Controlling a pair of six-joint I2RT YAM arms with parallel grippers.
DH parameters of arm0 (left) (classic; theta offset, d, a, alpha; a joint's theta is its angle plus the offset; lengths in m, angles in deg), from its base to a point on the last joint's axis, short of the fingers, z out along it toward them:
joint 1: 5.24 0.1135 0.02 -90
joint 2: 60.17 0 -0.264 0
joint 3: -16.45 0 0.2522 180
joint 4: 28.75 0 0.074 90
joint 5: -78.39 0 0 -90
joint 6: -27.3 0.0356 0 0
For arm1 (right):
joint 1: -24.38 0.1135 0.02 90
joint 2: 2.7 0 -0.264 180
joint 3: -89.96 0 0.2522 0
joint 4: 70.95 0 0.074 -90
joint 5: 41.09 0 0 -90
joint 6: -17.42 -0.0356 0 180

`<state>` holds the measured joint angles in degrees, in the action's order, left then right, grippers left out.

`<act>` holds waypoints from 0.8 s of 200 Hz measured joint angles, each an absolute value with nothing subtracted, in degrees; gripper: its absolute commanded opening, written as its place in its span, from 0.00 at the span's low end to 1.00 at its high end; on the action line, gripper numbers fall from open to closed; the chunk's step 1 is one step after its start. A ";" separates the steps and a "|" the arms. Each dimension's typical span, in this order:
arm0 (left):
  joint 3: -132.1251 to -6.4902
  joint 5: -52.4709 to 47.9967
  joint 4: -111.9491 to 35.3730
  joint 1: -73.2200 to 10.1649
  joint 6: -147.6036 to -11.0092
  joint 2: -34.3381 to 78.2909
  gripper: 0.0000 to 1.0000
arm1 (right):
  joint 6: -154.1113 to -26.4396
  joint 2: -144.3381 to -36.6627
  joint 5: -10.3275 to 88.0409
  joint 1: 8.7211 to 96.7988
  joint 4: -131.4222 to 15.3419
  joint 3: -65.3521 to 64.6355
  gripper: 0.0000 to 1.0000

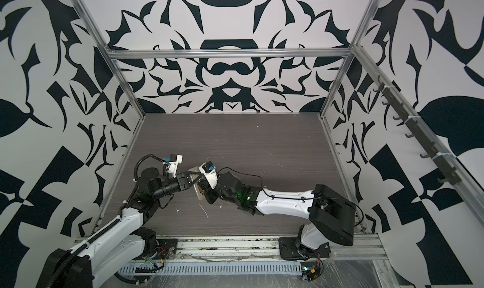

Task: Load the batteries into the remote control
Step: 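Lower the battery into the remote's open compartment with the right gripper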

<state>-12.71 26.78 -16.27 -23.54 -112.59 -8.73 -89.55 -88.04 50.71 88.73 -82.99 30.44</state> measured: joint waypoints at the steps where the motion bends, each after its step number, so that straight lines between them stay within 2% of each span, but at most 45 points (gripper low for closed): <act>1: -12.71 26.78 -16.27 -23.54 -112.59 -8.73 0.00 | -89.55 -88.04 50.73 88.73 -82.99 30.44 0.00; 19: -12.71 26.76 -16.29 -23.52 -112.59 -8.75 0.00 | -89.55 -88.04 50.93 88.78 -83.01 30.44 0.00; 88: -12.71 26.81 -16.62 -23.52 -112.44 -8.75 0.00 | -89.59 -88.30 51.11 88.78 -83.54 30.44 0.12; 160: -12.71 26.83 -16.62 -23.54 -112.41 -8.79 0.00 | -89.50 -88.30 51.78 88.78 -83.54 30.44 0.20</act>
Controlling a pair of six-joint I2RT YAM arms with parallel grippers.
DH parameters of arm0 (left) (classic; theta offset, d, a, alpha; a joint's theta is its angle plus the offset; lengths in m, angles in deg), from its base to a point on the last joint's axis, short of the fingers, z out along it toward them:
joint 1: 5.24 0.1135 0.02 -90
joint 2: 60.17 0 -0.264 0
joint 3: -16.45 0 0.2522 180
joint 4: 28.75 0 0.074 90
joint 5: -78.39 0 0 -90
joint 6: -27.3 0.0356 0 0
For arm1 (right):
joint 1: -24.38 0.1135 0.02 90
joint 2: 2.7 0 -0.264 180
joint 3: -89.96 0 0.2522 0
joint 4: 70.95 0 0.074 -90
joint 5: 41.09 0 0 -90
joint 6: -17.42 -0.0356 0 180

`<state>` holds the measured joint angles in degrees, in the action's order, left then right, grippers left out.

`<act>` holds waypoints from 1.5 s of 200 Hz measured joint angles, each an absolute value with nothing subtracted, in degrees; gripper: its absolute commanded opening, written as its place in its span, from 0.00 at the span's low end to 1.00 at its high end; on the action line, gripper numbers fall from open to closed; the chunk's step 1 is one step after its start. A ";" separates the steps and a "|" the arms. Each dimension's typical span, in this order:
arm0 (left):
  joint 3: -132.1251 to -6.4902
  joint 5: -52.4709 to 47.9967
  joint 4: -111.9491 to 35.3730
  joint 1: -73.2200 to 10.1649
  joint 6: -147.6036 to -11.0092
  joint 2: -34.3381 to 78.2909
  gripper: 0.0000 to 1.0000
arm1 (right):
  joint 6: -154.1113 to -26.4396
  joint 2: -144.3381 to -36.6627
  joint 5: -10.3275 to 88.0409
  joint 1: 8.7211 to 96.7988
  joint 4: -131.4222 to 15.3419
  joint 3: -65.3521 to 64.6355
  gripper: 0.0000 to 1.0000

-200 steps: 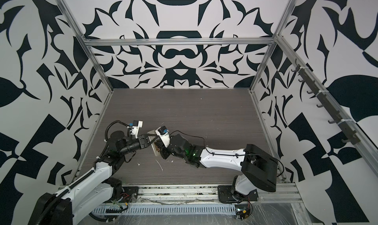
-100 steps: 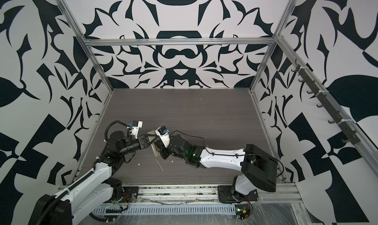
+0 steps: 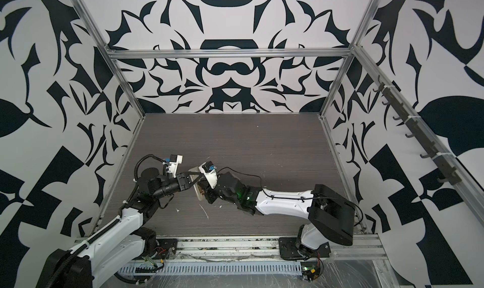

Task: Load the batteries into the remote control
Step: 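Lower the battery into the remote's open compartment with the right gripper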

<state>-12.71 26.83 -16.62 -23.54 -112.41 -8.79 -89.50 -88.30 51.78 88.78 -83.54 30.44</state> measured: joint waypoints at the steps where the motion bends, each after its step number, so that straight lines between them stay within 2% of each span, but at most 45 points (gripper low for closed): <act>1: -12.71 26.83 -16.62 -23.54 -112.41 -8.79 0.00 | -89.50 -88.30 51.81 88.78 -83.54 30.44 0.20; 81: -12.71 26.81 -16.92 -23.52 -112.39 -9.19 0.00 | -89.46 -88.30 52.53 88.76 -83.58 30.44 0.25; 132: -12.71 26.85 -17.30 -23.52 -112.24 -9.21 0.00 | -87.34 -87.78 50.01 88.78 -78.77 27.40 0.43; 155: -12.73 27.02 -17.93 -23.54 -112.19 -9.21 0.00 | -84.48 -85.70 49.03 88.76 -73.68 24.08 0.46; 208: -14.02 27.15 -20.16 -23.54 -111.36 -9.86 0.00 | -70.38 -79.67 48.99 88.76 -53.64 12.19 0.47; 260: -14.28 27.72 -20.92 -23.67 -110.86 -9.86 0.00 | -53.70 -83.45 48.00 88.76 -36.57 2.68 0.42; 300: -14.28 28.58 -20.84 -25.29 -110.75 -8.79 0.00 | -46.88 -85.90 46.49 88.76 -31.87 2.68 0.50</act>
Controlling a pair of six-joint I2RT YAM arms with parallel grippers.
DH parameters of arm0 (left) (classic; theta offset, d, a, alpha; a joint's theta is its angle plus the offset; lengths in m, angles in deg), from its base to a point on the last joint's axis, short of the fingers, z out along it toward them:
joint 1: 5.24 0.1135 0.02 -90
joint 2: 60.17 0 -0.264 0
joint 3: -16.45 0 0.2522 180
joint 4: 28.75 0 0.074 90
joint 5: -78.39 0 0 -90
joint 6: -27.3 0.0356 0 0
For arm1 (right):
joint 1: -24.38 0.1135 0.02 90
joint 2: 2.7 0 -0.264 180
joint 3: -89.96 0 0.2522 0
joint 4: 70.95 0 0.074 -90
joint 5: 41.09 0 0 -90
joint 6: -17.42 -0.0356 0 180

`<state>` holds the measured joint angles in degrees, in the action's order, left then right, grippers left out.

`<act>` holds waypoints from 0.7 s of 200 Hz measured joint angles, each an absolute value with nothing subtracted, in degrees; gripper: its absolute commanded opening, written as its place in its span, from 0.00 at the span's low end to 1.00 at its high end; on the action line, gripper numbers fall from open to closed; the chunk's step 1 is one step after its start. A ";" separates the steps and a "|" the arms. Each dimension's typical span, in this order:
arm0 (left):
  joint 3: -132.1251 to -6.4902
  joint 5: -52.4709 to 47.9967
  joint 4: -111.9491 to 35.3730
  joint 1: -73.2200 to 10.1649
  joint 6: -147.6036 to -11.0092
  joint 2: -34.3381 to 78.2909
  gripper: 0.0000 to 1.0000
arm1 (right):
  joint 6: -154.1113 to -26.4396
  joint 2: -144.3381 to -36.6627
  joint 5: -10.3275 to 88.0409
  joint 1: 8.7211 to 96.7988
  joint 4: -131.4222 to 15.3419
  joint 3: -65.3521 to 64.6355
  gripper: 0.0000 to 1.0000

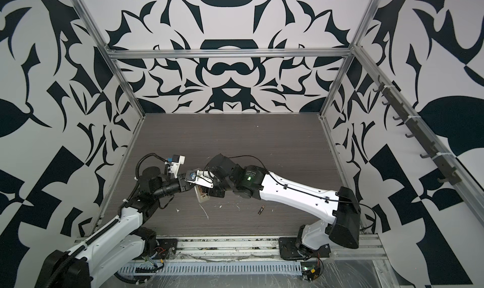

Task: Load the batteries into the remote control

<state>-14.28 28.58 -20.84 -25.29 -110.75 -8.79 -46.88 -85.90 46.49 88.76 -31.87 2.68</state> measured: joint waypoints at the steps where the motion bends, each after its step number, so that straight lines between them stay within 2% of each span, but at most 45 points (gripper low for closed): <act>1: -14.28 28.58 -20.84 -25.36 -110.73 -8.73 0.00 | -46.69 -85.99 46.47 88.76 -31.78 2.68 0.50; 21: -14.28 28.86 -20.62 -26.25 -110.66 -7.74 0.00 | -45.09 -87.62 46.04 88.76 -30.71 2.11 0.51; 53: -14.28 29.34 -20.44 -26.97 -110.66 -7.15 0.00 | -42.56 -90.82 45.66 88.76 -29.97 1.04 0.44; 101: -14.28 29.62 -20.44 -27.50 -110.66 -7.15 0.00 | -40.63 -91.91 44.96 88.14 -29.01 1.04 0.41; 140: -14.28 29.65 -20.44 -27.65 -110.64 -7.15 0.00 | -39.74 -92.04 44.37 87.40 -28.92 1.04 0.34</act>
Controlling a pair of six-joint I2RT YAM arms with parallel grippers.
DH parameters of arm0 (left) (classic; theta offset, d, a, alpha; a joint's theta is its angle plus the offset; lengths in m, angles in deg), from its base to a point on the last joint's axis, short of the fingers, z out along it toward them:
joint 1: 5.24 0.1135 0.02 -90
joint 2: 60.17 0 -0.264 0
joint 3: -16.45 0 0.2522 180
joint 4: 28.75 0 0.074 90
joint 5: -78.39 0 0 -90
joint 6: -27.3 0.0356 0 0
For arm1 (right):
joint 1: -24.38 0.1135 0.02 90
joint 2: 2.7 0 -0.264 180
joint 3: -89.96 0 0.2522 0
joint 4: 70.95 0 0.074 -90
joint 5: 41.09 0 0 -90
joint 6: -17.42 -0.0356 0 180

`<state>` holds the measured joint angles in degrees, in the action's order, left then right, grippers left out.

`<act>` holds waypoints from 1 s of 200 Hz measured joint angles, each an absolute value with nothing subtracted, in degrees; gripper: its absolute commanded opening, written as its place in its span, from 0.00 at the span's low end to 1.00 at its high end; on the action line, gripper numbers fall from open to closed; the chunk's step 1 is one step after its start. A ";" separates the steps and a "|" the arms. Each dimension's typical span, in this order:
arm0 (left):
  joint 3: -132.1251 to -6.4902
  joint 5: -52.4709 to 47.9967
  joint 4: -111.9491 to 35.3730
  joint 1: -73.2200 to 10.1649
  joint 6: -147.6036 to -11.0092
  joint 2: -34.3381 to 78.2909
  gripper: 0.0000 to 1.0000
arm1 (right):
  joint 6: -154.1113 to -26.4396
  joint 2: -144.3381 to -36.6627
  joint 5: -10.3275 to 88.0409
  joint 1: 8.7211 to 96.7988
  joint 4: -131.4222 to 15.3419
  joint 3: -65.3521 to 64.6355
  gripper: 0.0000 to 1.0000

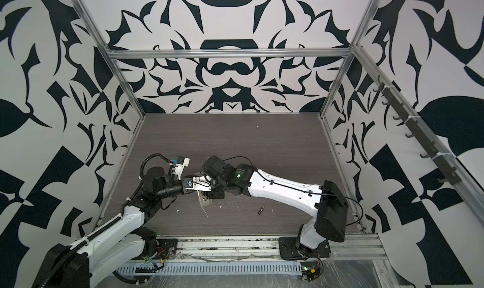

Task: Load the batteries into the remote control

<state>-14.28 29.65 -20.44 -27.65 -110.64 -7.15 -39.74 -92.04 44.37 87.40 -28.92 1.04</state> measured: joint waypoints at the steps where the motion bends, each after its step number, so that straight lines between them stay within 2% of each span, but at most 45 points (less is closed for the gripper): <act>1: -14.28 29.65 -20.47 -27.65 -110.66 -7.15 0.00 | -39.78 -92.06 44.35 87.40 -28.92 1.04 0.34; 94: -14.28 29.65 -20.47 -27.76 -110.62 -7.15 0.00 | -39.08 -92.94 42.89 86.64 -28.72 1.04 0.25; 200: -14.28 29.36 -20.84 -27.76 -110.25 -7.13 0.00 | -39.12 -93.74 41.20 86.59 -28.72 1.02 0.21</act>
